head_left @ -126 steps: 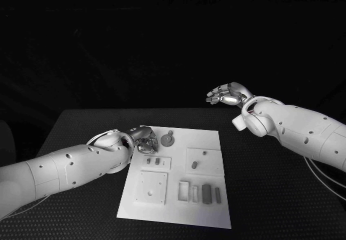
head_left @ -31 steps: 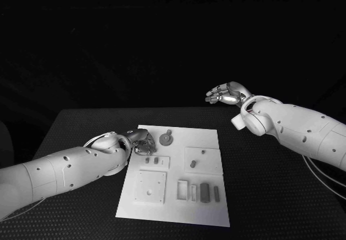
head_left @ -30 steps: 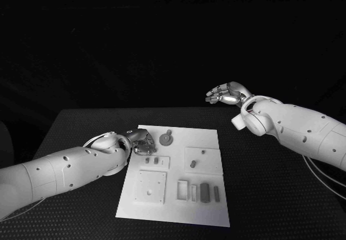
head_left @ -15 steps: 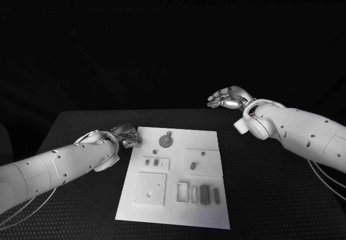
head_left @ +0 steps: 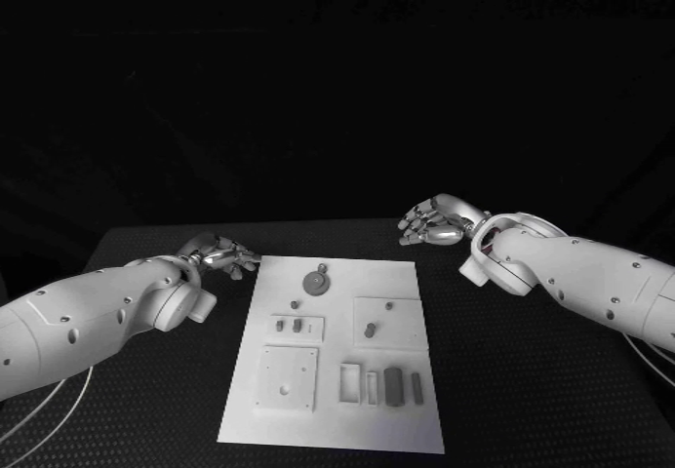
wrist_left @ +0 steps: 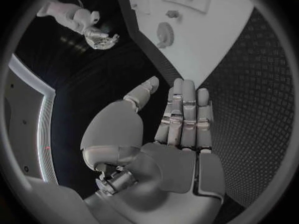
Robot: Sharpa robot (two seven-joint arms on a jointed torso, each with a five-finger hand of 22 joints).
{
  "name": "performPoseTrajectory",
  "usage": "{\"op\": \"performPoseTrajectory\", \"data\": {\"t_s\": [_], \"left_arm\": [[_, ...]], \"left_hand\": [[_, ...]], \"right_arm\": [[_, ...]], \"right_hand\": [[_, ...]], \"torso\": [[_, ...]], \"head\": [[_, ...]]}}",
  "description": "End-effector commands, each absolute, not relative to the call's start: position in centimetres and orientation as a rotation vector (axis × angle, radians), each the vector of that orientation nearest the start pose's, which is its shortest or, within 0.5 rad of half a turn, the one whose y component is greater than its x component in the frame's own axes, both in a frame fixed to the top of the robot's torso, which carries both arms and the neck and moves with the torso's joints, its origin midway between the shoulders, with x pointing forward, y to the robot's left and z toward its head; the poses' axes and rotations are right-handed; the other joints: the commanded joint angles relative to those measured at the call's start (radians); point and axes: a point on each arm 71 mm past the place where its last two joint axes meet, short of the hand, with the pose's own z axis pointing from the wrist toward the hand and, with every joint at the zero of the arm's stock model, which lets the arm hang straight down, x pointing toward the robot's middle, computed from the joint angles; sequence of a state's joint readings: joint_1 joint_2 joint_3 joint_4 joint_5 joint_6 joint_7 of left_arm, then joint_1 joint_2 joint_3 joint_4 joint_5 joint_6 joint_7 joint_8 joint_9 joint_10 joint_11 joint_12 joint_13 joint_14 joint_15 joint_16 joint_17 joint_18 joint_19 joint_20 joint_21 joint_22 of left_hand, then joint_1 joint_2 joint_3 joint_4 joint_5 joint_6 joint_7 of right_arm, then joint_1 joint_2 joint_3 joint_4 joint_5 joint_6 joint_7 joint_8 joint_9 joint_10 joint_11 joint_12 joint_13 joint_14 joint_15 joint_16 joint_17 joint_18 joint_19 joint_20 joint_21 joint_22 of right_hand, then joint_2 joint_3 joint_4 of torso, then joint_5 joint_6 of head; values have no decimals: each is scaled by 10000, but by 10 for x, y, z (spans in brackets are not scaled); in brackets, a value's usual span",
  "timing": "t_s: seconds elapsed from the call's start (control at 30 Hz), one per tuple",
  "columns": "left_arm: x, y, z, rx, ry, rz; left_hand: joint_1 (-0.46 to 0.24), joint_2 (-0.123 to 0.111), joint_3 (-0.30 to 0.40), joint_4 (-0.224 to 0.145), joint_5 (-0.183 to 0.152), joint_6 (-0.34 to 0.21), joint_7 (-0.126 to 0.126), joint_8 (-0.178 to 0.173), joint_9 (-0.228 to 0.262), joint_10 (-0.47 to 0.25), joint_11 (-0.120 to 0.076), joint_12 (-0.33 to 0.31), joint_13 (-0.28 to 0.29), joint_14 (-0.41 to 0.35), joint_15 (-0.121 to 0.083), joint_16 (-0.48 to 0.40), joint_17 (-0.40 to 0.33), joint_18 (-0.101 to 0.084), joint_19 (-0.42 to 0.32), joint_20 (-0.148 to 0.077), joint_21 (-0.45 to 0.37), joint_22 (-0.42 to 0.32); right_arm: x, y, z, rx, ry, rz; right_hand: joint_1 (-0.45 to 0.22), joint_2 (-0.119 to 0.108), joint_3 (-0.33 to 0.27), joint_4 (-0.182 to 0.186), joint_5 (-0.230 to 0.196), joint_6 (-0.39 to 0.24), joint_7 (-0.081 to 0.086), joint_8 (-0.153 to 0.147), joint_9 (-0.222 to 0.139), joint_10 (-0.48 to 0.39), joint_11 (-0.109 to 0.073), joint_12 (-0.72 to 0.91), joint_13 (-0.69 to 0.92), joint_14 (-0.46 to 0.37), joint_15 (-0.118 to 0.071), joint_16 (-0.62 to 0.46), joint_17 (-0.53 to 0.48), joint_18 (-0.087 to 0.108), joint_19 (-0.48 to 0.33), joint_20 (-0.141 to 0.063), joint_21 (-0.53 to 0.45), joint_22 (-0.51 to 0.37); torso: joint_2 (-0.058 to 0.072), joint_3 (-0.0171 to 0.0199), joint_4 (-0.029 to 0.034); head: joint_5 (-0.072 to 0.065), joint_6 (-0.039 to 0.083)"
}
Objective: Assemble the parts on the task board
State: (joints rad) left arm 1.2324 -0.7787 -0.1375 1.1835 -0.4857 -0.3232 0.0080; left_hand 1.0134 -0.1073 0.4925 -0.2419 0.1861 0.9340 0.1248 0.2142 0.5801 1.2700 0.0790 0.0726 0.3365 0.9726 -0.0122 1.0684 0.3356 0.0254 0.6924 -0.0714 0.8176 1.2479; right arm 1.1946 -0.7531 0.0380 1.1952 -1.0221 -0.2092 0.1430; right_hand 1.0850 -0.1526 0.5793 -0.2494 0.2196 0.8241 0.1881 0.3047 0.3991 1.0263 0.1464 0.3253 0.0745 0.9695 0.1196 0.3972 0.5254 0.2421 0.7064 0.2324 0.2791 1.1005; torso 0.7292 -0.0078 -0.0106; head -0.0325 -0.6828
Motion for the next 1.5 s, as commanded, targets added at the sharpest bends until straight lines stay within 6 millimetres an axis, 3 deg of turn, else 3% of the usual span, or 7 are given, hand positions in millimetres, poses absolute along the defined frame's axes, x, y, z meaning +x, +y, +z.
{"op": "performPoseTrajectory", "data": {"t_s": [0.03,0.1,0.2,0.43,0.67,1.03,1.5], "left_arm": [[531,283,-213,-8984,16467,-9791],[527,283,-207,-9263,16259,-10122],[522,280,-200,-9488,16055,-10573],[512,265,-194,-9460,16121,-11254],[507,257,-193,-9580,16095,-11648],[507,258,-194,-9644,16103,-11649],[507,259,-194,-9692,16150,-11599]], "left_hand": [[-56,-53,-39,-76,15,-61,4,80,21,-32,-32,13,15,-154,153,-475,-148,-227,-315,-244,-334,-102],[100,-55,11,-184,27,-9,2,129,40,47,-80,52,40,-131,181,-625,-178,-227,-318,-221,-399,-122],[278,-23,56,-310,-4,23,27,176,54,86,-91,57,55,-114,248,-903,-231,-216,-298,-163,-487,-142],[326,2,45,-348,-81,48,79,204,60,123,-72,64,65,-50,266,-1014,-229,-208,-286,-136,-541,-152],[280,5,10,-323,-112,54,180,216,55,42,10,8,45,-11,281,-1116,-215,-204,-258,-118,-600,-168],[285,24,16,-314,-103,58,226,222,53,22,21,1,42,2,285,-1153,-203,-197,-242,-115,-624,-174],[285,35,18,-306,-93,64,233,229,54,28,20,6,46,17,285,-1167,-192,-194,-228,-112,-635,-176]], "right_arm": [[535,-243,-192,-314,17674,6966],[530,-237,-196,-1020,17845,6589],[523,-229,-200,-1946,17878,6073],[507,-214,-216,-3652,18065,5131],[494,-205,-237,-4756,18326,4321],[489,-192,-248,-5155,17858,4285],[488,-180,-258,-5326,17780,4413]], "right_hand": [[97,-94,74,-1,-180,57,-73,57,-8,217,-105,73,12,378,-192,206,209,197,435,-61,167,39],[184,-264,217,128,-477,162,-127,119,15,406,-181,123,27,996,-508,571,503,197,1130,-292,514,139],[288,-432,410,266,-706,369,-188,240,96,699,-301,203,66,1546,-782,865,841,197,1753,-542,819,213],[410,-772,904,547,-1293,575,-288,372,271,1292,-505,26,244,2345,-1174,1234,1543,197,2663,-945,1340,364],[411,-1068,1362,890,-1672,516,-588,327,314,1214,-421,-485,254,2482,-1179,1141,1944,197,2772,-1009,1457,405],[557,-1316,1681,1009,-1706,564,-606,357,341,1225,-396,-803,271,2597,-1180,1063,2192,197,2911,-1062,1459,403],[621,-1308,1911,1117,-1712,621,-532,407,379,1301,-403,-928,295,2645,-1189,1014,2325,197,2989,-1083,1434,406]], "torso": [[-4,8,29],[-16,21,37],[-36,19,43],[-63,9,40],[-28,5,41],[-20,7,48],[-23,-2,56]], "head": [[-82,64],[-53,66],[-69,50],[-52,12],[-66,13],[8,-74],[62,-156]]}}
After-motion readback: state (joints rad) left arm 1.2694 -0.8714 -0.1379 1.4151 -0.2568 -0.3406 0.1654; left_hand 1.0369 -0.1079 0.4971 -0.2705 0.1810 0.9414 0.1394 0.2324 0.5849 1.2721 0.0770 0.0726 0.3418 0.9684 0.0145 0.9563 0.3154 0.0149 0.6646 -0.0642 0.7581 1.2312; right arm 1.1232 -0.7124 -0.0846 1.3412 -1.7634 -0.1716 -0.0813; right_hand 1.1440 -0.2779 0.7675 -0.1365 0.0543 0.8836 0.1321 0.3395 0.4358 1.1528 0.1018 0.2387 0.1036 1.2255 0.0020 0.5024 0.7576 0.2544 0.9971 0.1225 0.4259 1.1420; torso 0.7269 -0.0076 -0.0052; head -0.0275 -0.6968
